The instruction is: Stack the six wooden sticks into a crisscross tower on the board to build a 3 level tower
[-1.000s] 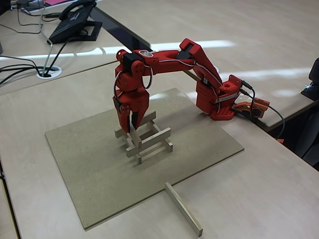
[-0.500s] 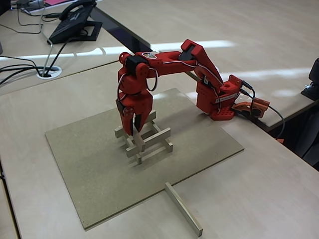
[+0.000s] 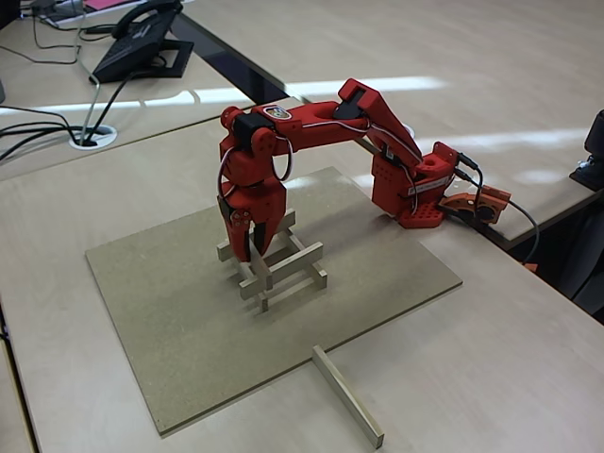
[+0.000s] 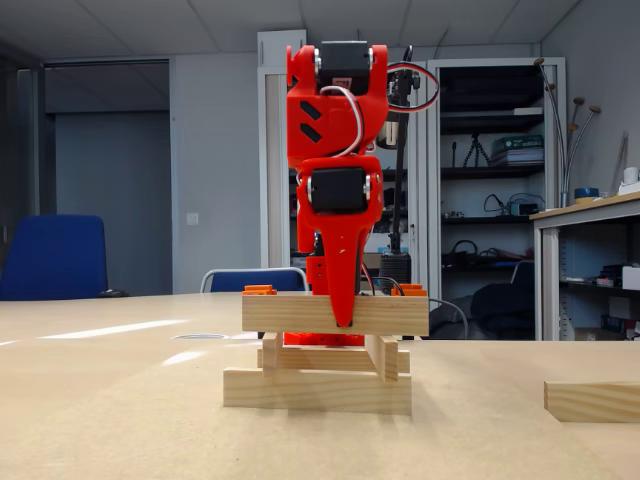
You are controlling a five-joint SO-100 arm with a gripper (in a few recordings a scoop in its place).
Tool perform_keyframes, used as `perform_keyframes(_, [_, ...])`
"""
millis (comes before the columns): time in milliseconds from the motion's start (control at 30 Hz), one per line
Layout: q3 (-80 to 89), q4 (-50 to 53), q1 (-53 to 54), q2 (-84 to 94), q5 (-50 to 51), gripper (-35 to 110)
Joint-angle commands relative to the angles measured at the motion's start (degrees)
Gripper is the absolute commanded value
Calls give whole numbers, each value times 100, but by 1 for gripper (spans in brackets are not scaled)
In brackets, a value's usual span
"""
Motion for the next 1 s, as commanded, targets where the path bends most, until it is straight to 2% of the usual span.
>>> perform_keyframes(0, [-158,44,-88,53,132,7])
perform_keyframes(567, [-105,220,-70,149,413,21])
perform_keyframes(967, [281,281,-185,738,686,24])
